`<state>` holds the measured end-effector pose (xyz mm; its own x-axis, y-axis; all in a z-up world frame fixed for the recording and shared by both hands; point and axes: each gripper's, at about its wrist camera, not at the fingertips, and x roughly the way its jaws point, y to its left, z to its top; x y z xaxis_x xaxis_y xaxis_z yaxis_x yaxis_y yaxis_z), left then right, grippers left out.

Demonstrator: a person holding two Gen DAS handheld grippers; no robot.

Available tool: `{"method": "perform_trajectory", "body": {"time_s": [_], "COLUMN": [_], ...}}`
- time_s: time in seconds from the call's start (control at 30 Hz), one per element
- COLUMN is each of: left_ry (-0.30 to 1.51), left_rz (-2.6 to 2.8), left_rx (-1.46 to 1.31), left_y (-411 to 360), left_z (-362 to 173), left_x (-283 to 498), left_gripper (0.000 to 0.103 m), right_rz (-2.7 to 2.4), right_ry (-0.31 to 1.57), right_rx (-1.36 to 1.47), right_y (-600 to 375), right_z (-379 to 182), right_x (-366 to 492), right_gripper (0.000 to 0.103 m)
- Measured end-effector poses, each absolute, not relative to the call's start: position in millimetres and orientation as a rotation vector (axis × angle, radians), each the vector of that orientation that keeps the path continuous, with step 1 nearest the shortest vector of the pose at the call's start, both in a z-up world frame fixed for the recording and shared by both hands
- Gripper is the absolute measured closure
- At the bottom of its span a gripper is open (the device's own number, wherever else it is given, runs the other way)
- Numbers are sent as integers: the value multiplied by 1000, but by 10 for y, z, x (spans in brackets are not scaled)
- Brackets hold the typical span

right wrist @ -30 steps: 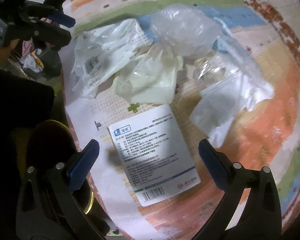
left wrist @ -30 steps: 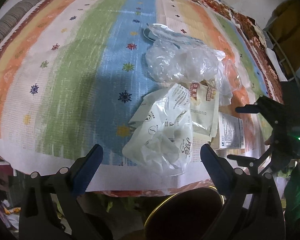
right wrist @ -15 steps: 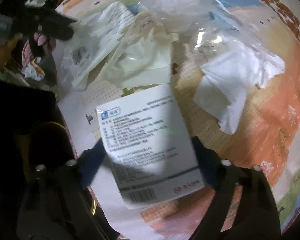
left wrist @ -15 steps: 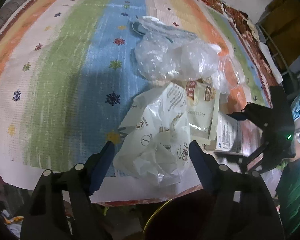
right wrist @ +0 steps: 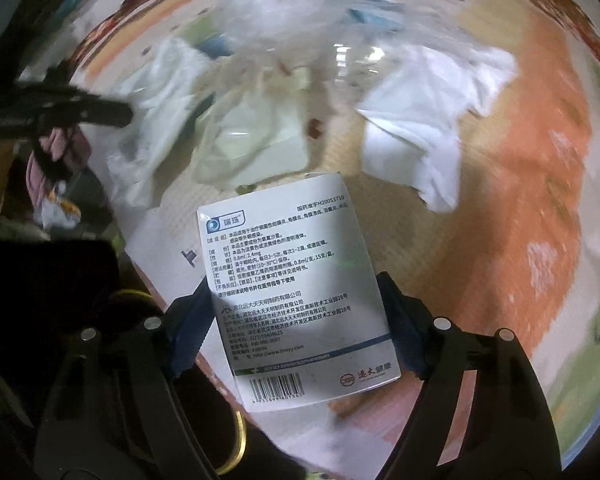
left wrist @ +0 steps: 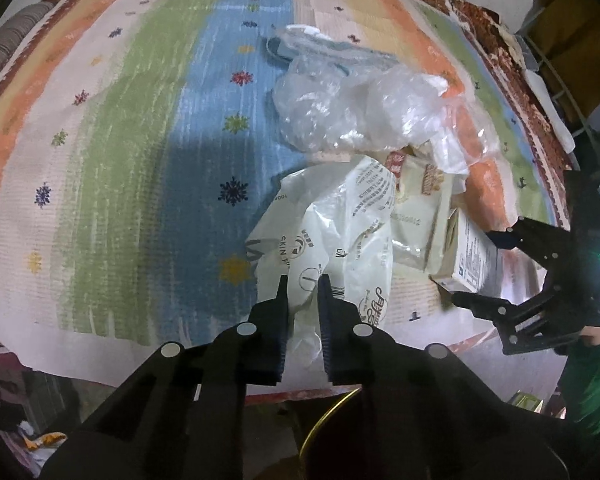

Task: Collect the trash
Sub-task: 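Grasp the white printed plastic bag with the left tool while the right grasps the medicine box, then carry the bag and box over the bin and open both tools to drop them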

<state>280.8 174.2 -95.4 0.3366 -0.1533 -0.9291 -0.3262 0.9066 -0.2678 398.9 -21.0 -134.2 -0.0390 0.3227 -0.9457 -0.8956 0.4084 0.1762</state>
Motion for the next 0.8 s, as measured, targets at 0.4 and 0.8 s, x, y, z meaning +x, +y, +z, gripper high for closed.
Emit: {"method": "perform_trajectory", "body": {"time_s": [0.4, 0.8], "left_ry": [1184, 1078], "left_rz": [138, 123], "left_rx": [-387, -417], "left_y": [1680, 1443], "left_z": [-644, -175], "left_x": [2671, 2388], "left_gripper": [92, 94], "right_rz": [938, 847], "right_ry": [1199, 1061], "right_rx": [-521, -334], "right_y": [-422, -756], "right_z": [-913, -85], "right_x": [3551, 3190], "right_gripper": [30, 31]}}
